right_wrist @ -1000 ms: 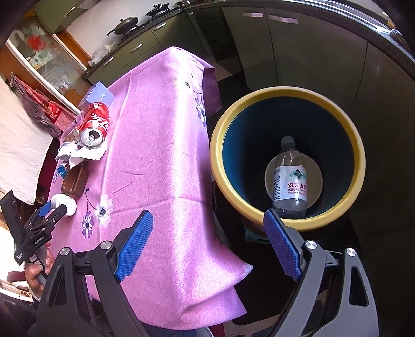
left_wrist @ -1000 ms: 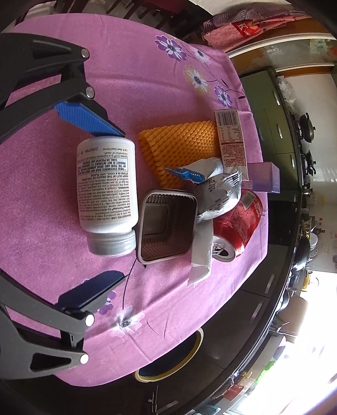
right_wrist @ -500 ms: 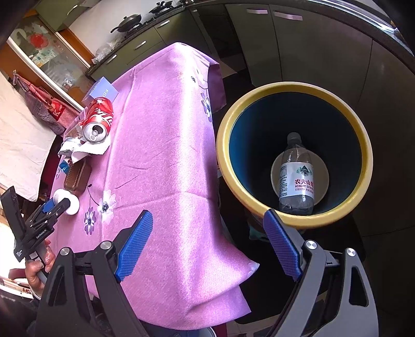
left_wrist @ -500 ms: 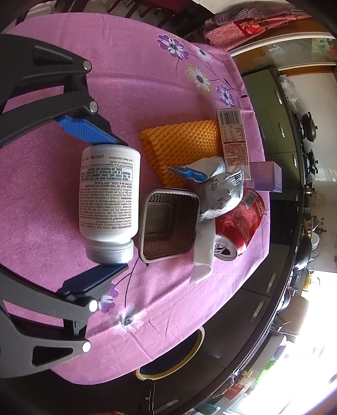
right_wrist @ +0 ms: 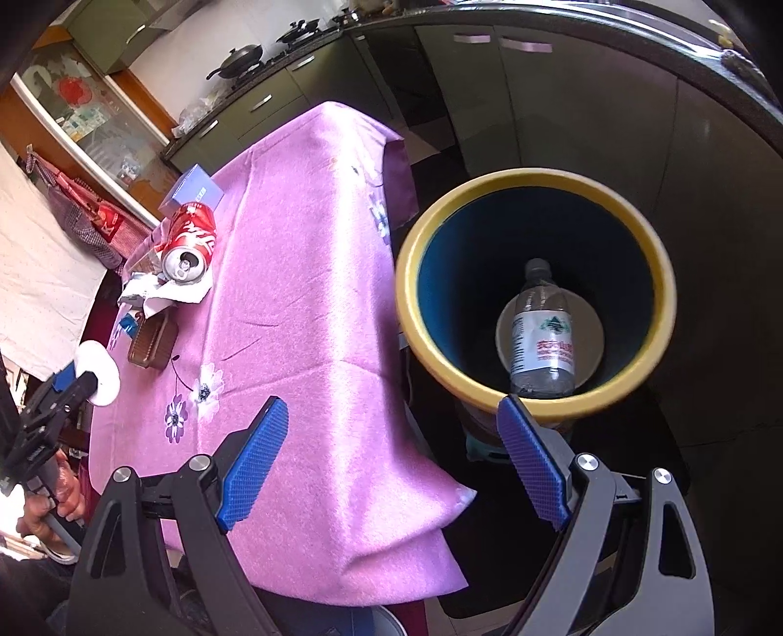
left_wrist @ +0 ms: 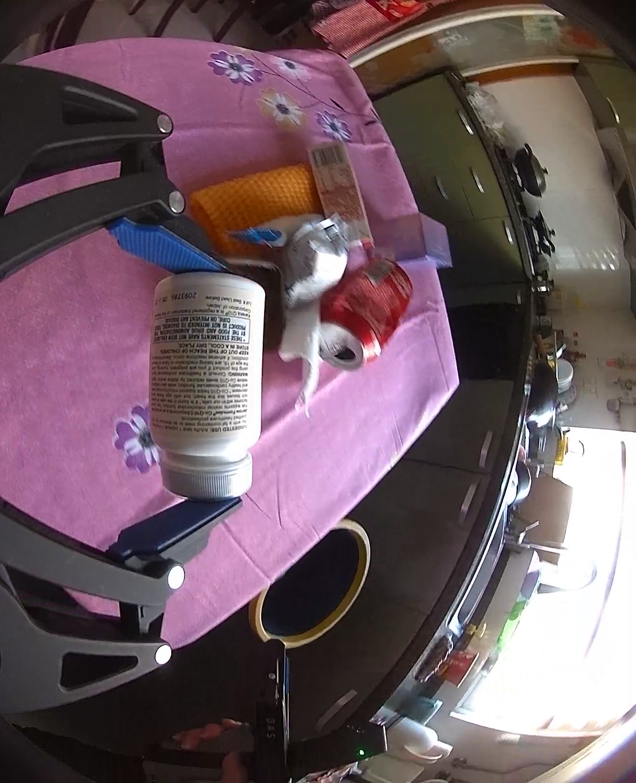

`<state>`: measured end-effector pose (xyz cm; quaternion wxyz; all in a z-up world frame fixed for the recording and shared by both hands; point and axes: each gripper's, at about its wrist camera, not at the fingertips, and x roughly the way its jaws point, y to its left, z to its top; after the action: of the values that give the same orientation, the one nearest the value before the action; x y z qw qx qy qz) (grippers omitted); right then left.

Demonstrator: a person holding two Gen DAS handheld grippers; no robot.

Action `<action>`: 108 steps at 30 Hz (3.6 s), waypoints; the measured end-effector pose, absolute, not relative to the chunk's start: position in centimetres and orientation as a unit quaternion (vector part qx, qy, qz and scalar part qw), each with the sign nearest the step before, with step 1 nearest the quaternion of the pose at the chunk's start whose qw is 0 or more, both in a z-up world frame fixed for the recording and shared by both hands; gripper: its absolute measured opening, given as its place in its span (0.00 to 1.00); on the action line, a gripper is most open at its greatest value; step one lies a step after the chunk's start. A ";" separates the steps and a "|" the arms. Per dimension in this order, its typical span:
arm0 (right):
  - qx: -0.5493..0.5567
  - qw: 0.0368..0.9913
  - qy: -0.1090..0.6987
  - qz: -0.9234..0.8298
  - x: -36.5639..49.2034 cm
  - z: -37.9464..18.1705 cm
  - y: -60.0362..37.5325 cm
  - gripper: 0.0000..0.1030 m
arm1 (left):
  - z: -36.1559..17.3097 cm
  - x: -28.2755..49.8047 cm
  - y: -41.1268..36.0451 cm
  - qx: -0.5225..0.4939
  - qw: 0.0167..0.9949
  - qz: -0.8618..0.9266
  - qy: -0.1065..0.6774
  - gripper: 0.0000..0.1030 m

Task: Collect trash
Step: 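Carry the pill bottle over the bin and open the left tool, then grasp the edge of the brown plastic tray with the right tool, then carry the brown tray over the bin and release it with the right tool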

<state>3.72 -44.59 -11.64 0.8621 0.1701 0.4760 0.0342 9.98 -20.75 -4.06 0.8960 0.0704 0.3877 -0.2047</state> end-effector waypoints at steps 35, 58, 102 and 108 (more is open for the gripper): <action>0.242 0.861 0.444 -0.056 -4.5 -11.7 -52.4 0.84 | -7.5 20.3 -48.4 0.173 0.800 -0.417 0.396 0.89; 0.111 0.867 0.471 0.122 8.1 -9.5 -33.4 0.84 | -2.2 19.2 -9.5 0.036 0.948 -0.158 0.274 0.94; 0.093 0.870 0.476 0.085 8.6 -10.0 -28.0 0.05 | -6.1 19.8 -4.9 -0.005 0.945 -0.145 0.293 0.94; 0.132 0.880 0.444 -0.098 9.4 -9.3 -41.1 0.05 | -6.4 19.8 -5.3 0.003 0.944 -0.148 0.295 0.94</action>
<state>9.41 -41.15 -9.31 0.8805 0.1325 0.4445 -0.0981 19.84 -5.29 -6.42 0.9440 0.0030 0.2949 -0.1483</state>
